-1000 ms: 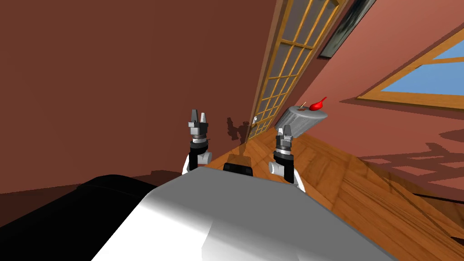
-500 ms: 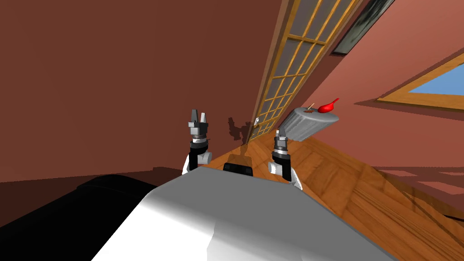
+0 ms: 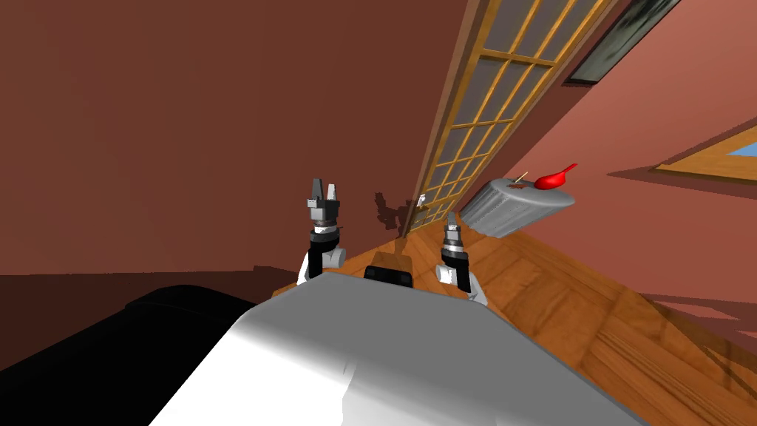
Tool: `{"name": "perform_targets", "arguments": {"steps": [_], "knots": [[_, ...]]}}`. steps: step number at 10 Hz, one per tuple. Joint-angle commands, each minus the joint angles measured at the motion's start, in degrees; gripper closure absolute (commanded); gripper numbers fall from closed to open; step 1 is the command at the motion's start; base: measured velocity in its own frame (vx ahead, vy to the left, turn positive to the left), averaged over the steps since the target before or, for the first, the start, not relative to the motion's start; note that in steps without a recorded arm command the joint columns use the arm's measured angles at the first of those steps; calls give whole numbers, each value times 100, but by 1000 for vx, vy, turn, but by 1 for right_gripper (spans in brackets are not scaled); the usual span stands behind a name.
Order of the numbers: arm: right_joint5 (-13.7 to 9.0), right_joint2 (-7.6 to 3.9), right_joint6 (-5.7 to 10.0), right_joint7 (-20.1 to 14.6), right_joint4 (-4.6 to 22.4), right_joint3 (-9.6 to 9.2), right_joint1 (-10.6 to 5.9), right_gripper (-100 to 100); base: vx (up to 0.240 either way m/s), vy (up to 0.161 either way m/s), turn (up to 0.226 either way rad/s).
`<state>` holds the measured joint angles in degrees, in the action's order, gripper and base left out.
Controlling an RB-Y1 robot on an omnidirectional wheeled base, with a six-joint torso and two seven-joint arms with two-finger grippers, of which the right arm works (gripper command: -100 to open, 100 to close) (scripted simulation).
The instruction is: Pull the door open
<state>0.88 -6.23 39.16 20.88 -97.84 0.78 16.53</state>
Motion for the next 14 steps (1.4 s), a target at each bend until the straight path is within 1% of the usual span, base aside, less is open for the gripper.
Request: {"name": "perform_targets", "arguments": {"steps": [1,2,3,5,6,8,9,10,11,13,14], "knots": [[-19,-68,100,255,286,1,-87,-100,55,-81,194],[-30,-108,153,420,477,0,-153,-100,81,-99,207],[-30,-108,153,420,567,0,-153,-100,52,-73,70],[-51,-186,260,753,1011,-2,-287,-100,45,-73,161],[-51,-186,260,753,1011,-2,-287,-100,38,-71,70],[-73,-265,369,1094,1401,-4,-425,-100,40,-85,151],[-73,-265,369,1094,1466,-4,-425,-100,35,-67,85],[-84,-304,424,1264,1693,-5,-493,-100,31,-66,107],[-95,-343,479,1434,1841,-6,-562,-100,38,-96,209],[-117,-419,588,1770,2277,-8,-699,-100,37,-113,225],[-117,-419,588,1775,2375,-8,-699,-100,37,-90,39]]}}
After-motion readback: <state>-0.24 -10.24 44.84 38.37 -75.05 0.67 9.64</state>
